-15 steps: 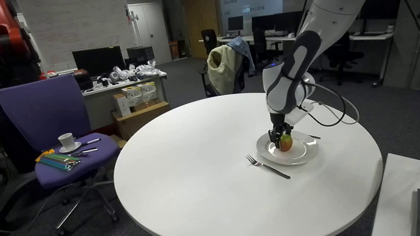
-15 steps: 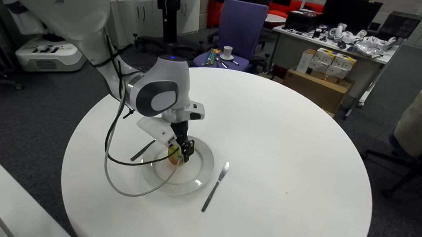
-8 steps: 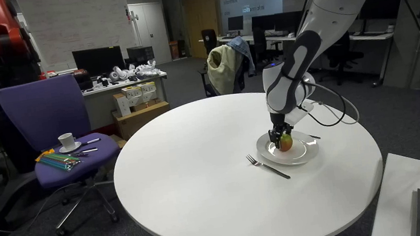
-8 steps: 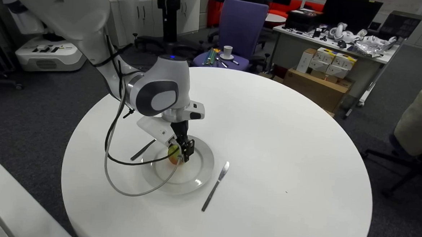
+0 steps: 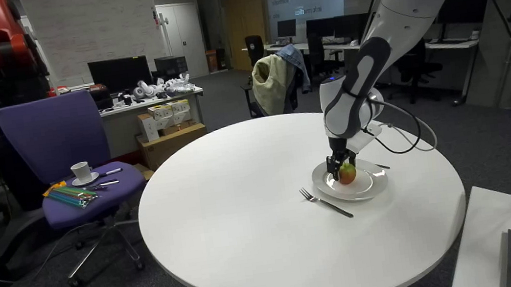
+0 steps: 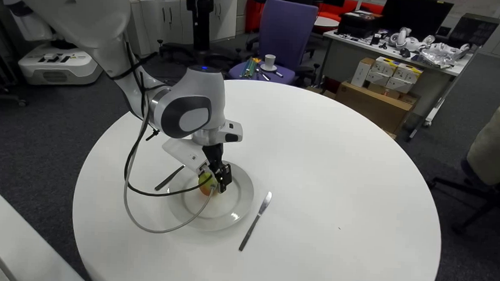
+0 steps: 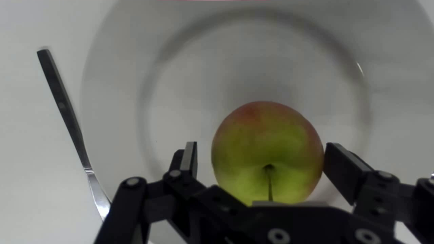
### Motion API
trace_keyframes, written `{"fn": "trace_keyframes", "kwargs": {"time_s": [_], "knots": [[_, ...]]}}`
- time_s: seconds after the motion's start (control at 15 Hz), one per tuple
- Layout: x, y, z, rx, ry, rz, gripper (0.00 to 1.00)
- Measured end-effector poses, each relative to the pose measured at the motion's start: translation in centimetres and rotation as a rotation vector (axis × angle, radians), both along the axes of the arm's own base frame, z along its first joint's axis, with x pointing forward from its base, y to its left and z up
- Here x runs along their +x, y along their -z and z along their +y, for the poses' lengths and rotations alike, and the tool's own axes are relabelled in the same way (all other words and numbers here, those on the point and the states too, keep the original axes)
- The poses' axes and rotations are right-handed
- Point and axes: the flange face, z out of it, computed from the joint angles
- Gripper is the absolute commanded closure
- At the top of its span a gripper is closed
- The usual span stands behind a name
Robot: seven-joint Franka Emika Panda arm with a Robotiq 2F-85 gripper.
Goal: Pick up the red apple and put on the white plate
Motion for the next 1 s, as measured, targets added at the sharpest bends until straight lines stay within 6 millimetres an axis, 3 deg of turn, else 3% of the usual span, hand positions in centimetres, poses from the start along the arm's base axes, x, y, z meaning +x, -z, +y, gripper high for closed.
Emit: {"fn": "trace_keyframes", "kwargs": {"time_s": [0.4,0.73,1.0], "knots": [[0.5,-1.4,0.1,-0.012,-0.016,-0.022,0.0],[1.1,-7.1,1.2,-0.055,-0.082,-0.078,0.0],[0.0,-11.9,3.7,-0.043,-0.106,-0.046,0.0]]}}
